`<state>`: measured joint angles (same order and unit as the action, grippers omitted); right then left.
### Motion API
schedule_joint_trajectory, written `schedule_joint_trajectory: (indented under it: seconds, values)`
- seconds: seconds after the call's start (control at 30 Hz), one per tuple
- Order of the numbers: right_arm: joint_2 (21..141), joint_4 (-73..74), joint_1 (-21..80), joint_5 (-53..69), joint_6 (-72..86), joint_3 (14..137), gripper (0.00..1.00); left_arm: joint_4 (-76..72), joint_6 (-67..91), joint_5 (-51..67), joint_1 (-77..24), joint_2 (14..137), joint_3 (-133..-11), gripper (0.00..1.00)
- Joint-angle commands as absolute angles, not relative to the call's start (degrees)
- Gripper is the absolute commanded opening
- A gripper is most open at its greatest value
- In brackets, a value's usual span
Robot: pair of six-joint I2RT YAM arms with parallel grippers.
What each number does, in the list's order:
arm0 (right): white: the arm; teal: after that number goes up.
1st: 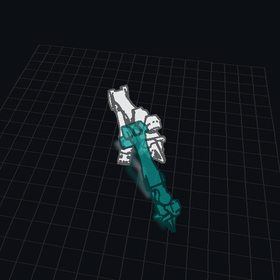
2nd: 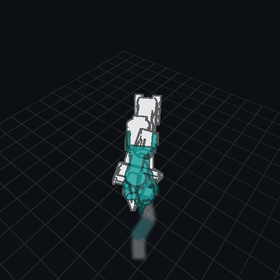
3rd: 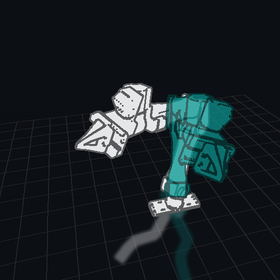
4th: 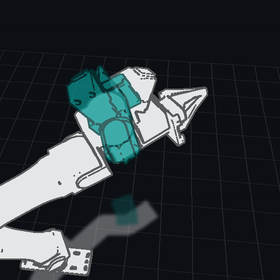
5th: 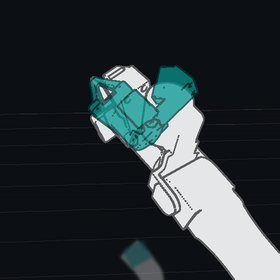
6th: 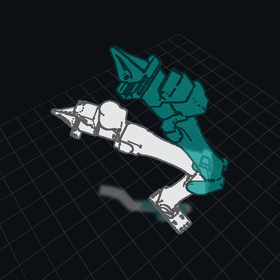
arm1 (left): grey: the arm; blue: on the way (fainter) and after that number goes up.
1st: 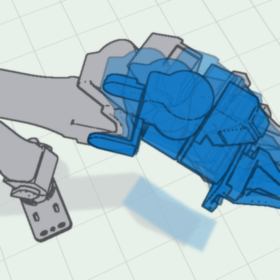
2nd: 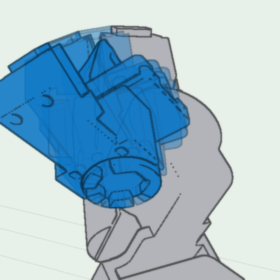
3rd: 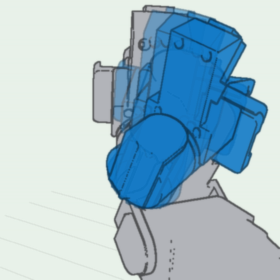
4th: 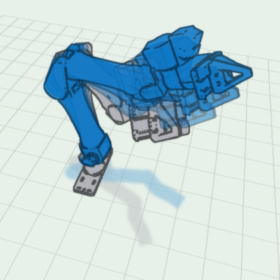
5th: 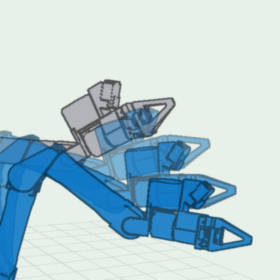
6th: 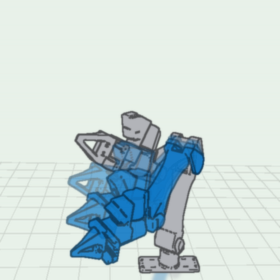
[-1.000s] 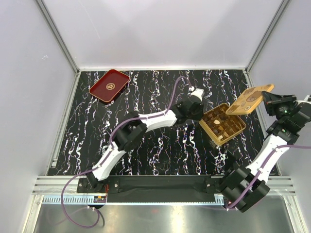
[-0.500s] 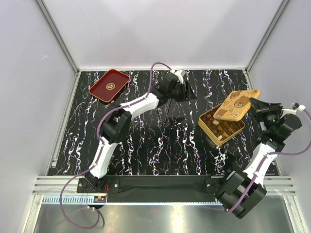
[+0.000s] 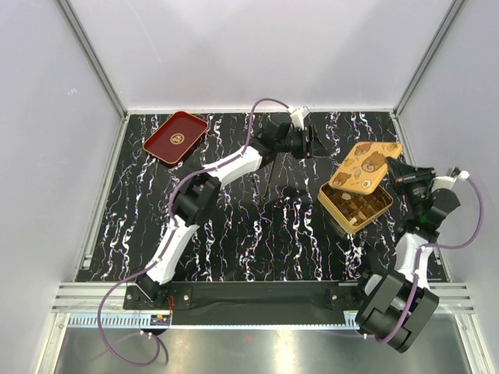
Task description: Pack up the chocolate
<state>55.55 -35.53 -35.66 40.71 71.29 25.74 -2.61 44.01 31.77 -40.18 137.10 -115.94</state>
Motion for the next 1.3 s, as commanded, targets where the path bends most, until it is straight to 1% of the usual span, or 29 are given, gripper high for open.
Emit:
schedule_joint_trajectory:
  seconds: [0.0, 0.13, 0.23, 0.33, 0.4, 0.47, 0.5, 0.53, 0.57, 0.6, 0.63, 0.7, 0.73, 0.87, 0.93, 1.03, 1.13, 1.27]
  values:
    - [54.14, -44.2, -35.51, 36.22, 72.51, 20.59, 0.0, -8.41, 46.31, 36.73, -39.99, 140.7, -118.74, 0.63]
    - [55.89, -50.08, -35.51, 34.72, 73.73, 15.74, 0.0, -13.7, 49.04, 38.5, -39.99, 141.68, -115.84, 0.62]
    - [59.58, -59.12, -35.51, 35.15, 76.02, 13.19, 0.0, -13.54, 48.78, 38.76, -39.99, 142.29, -115.31, 0.61]
    - [61.0, -62.75, -35.59, 34.19, 77.78, 10.47, 0.0, -12.49, 47.81, 38.5, -39.99, 142.38, -115.05, 0.61]
    - [59.42, -61.62, -35.6, 32.61, 77.26, 9.15, 0.0, -11.87, 47.2, 38.23, -39.99, 142.21, -114.17, 0.61]
    - [56.1, -56.8, -35.6, 31.47, 75.86, 8.79, 0.01, -11.78, 46.76, 38.15, -39.99, 141.86, -112.77, 0.61]
    - [54.6, -54.43, -35.68, 30.77, 75.24, 8.62, 0.05, -11.86, 46.41, 38.14, -39.99, 141.42, -112.33, 0.61]
    - [52.84, -51.53, -35.68, 29.8, 74.63, 8.53, 0.12, -11.95, 46.23, 37.97, -39.99, 141.42, -111.54, 0.61]
    - [48.99, -44.28, -35.68, 27.62, 73.05, 8.44, 0.14, -11.87, 46.14, 38.06, -39.99, 141.33, -111.45, 0.61]
    - [46.78, -40.99, -35.77, 26.47, 71.99, 8.09, 0.15, -11.87, 46.14, 38.06, -39.99, 141.15, -111.27, 0.61]
    - [44.67, -34.61, -35.68, 25.41, 71.11, 8.0, 0.19, -11.69, 46.06, 38.06, -39.99, 141.24, -111.18, 0.61]
    - [38.52, -28.59, -35.77, 22.25, 69.0, 7.47, 0.22, -11.51, 46.05, 38.06, -40.08, 141.42, -111.27, 0.61]
    - [34.93, -22.73, -35.77, 19.97, 68.39, 7.3, 0.26, -11.51, 45.97, 38.06, -40.08, 141.42, -111.18, 0.6]
    - [29.72, -14.16, -35.86, 16.36, 67.15, 5.72, 0.29, -11.16, 45.88, 37.88, -40.52, 141.33, -111.09, 0.6]
    - [29.62, -9.79, -35.86, 15.56, 67.32, 5.62, 0.29, -10.99, 45.7, 37.71, -40.69, 141.15, -111.18, 0.6]
    - [32.85, -5.47, -35.86, 15.56, 66.19, 6.41, 0.29, -10.9, 45.62, 37.62, -40.87, 140.98, -111.18, 0.6]
    - [35.85, -2.91, -35.86, 16.08, 64.69, 8.08, 0.28, -10.46, 45.35, 37.44, -40.96, 140.71, -111.09, 0.6]
    - [40.34, -0.97, -35.86, 16.35, 62.23, 10.8, 0.29, -10.02, 44.91, 37.35, -41.04, 140.45, -111.09, 0.6]
